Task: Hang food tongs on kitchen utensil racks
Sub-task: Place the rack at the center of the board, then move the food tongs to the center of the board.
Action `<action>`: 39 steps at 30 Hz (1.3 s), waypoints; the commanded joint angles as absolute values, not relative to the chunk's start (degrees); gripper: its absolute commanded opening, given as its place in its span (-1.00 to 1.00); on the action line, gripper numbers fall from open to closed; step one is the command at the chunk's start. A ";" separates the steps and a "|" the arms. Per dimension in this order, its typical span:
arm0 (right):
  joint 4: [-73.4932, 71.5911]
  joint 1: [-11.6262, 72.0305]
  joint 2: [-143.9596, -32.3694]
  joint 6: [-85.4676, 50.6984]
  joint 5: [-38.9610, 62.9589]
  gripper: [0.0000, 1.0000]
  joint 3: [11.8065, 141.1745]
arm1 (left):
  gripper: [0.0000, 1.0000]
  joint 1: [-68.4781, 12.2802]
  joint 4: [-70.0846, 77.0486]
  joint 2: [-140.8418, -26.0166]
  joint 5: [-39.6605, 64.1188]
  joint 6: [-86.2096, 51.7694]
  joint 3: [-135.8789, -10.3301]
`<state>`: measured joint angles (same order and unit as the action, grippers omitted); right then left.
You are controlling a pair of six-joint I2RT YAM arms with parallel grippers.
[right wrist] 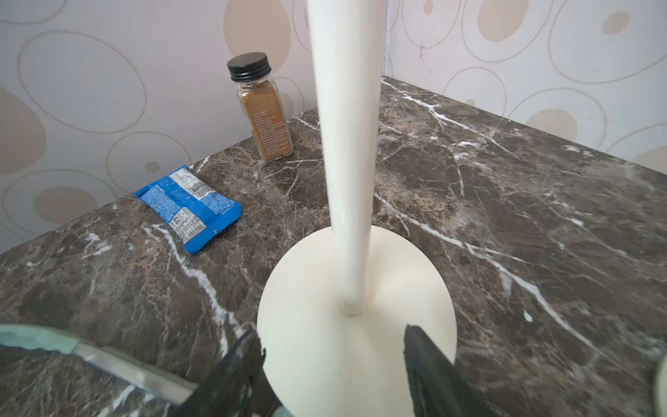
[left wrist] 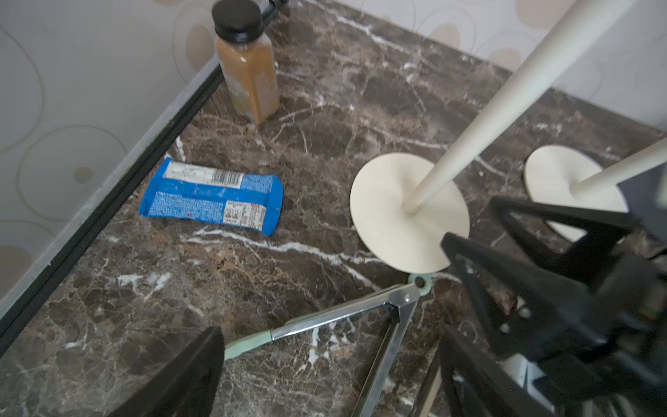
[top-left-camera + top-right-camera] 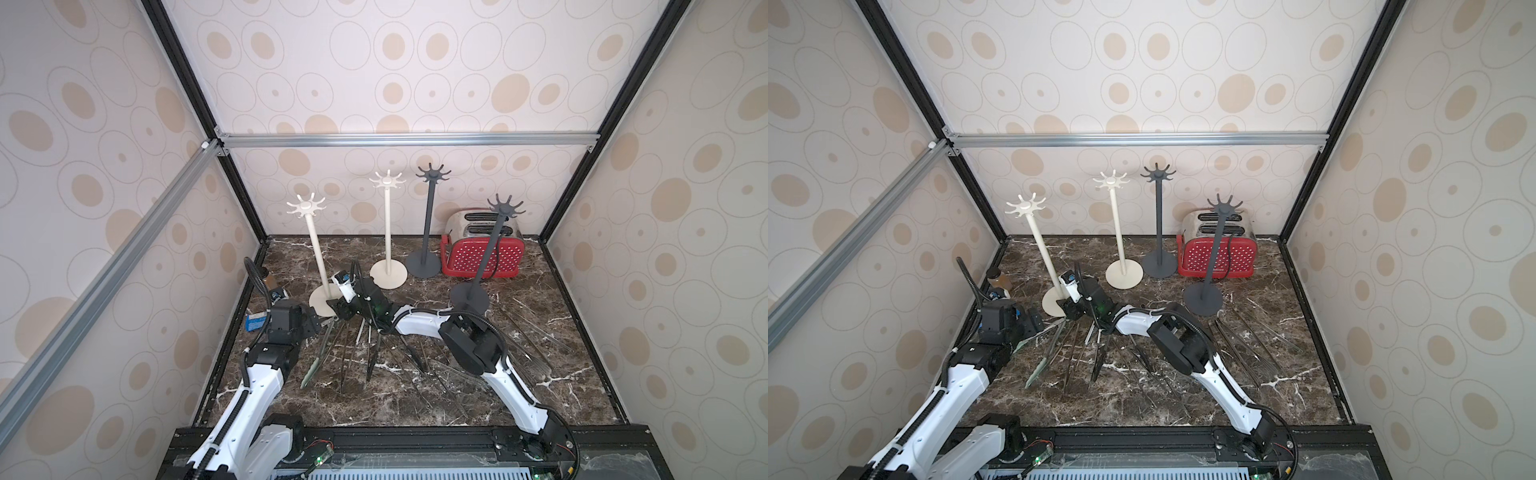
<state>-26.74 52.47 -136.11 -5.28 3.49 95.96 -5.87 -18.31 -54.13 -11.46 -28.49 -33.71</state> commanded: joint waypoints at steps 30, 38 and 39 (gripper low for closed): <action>-12.13 52.65 -89.56 -9.84 -7.63 0.20 54.14 | 0.12 -5.27 -28.07 -95.84 -10.12 -22.41 -61.14; -10.70 52.71 -85.90 -10.20 -9.81 0.20 51.73 | 0.13 -5.27 -31.21 -97.80 -9.40 -22.68 -62.02; -10.63 52.65 -85.63 -10.16 -9.84 0.20 51.51 | 0.13 -5.27 -31.75 -97.64 -9.41 -22.74 -61.68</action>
<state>-11.75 52.49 -87.29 -9.67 -8.38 52.58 -5.52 -27.97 -97.95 -8.71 -23.22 -60.27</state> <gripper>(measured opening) 0.600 0.563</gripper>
